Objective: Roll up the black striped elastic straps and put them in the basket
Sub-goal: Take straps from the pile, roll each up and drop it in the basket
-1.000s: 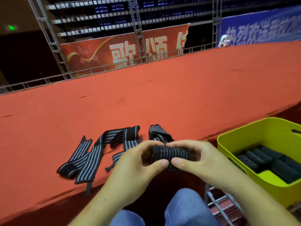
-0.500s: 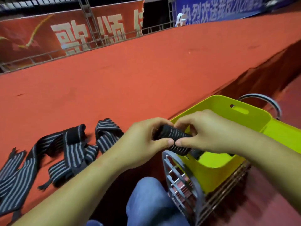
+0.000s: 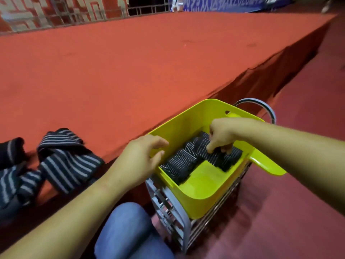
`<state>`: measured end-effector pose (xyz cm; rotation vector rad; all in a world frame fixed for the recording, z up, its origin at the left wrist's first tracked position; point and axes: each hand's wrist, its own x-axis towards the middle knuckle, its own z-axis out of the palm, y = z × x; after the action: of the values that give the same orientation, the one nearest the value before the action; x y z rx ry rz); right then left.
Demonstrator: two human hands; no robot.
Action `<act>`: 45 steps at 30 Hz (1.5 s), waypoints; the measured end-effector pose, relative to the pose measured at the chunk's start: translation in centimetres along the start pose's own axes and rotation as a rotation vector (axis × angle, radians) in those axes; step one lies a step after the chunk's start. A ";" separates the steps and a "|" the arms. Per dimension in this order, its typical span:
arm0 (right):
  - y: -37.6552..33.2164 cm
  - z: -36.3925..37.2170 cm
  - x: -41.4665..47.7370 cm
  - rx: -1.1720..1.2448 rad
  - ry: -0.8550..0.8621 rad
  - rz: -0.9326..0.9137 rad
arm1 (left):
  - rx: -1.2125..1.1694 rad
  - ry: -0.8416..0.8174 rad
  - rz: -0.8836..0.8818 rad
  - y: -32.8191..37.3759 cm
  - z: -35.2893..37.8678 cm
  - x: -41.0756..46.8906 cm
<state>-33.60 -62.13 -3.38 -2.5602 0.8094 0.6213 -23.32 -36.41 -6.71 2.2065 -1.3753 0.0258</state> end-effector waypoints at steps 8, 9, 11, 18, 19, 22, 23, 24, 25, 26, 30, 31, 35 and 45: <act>-0.6 3.7 4.9 -0.228 -0.311 0.393 | -0.031 0.078 0.050 -0.2 1.2 -0.4; -1.2 3.8 5.1 -0.250 -0.331 0.413 | -0.033 0.082 0.052 -0.4 1.2 -0.4; -1.9 4.2 5.6 -0.301 -0.367 0.456 | -0.040 0.090 0.063 -0.3 1.2 -0.4; -1.9 6.2 7.0 -0.554 -0.388 0.381 | -0.063 0.096 0.066 -0.4 1.4 -0.9; -2.1 6.1 6.8 -0.574 -0.376 0.362 | -0.068 0.093 0.068 -0.4 1.4 -0.9; -2.7 5.9 6.5 -0.557 -0.361 0.384 | -0.085 0.082 0.060 -0.4 1.3 -0.8; -3.0 5.7 6.1 -0.571 -0.330 0.357 | -0.093 0.078 0.057 -0.4 1.3 -0.8; -3.2 5.5 5.5 -0.583 -0.269 0.316 | -0.098 0.075 0.054 -0.4 1.3 -0.7; -3.5 5.2 5.1 -0.625 -0.214 0.257 | -0.098 0.073 0.050 -0.4 1.4 -0.7; -3.2 5.2 4.9 -0.620 -0.157 0.208 | -0.095 0.073 0.049 -0.3 1.5 -0.7; -2.7 5.4 5.1 -0.615 -0.098 0.133 | -0.096 0.080 0.050 -0.5 1.9 -0.7; -2.6 5.3 5.0 -0.633 -0.099 0.144 | -0.105 0.080 0.046 -0.5 1.8 -0.7; -3.0 4.4 4.0 -0.586 -0.002 0.099 | -0.164 0.040 0.022 -0.2 1.0 -0.9; -9.5 -0.5 -2.6 -0.313 0.311 -0.064 | -0.426 0.231 -0.205 -3.8 -4.4 -5.1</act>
<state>-29.58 -53.97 0.44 -3.0081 0.7737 0.3559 -21.44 -28.98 -6.03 1.9039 -0.9253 -0.0776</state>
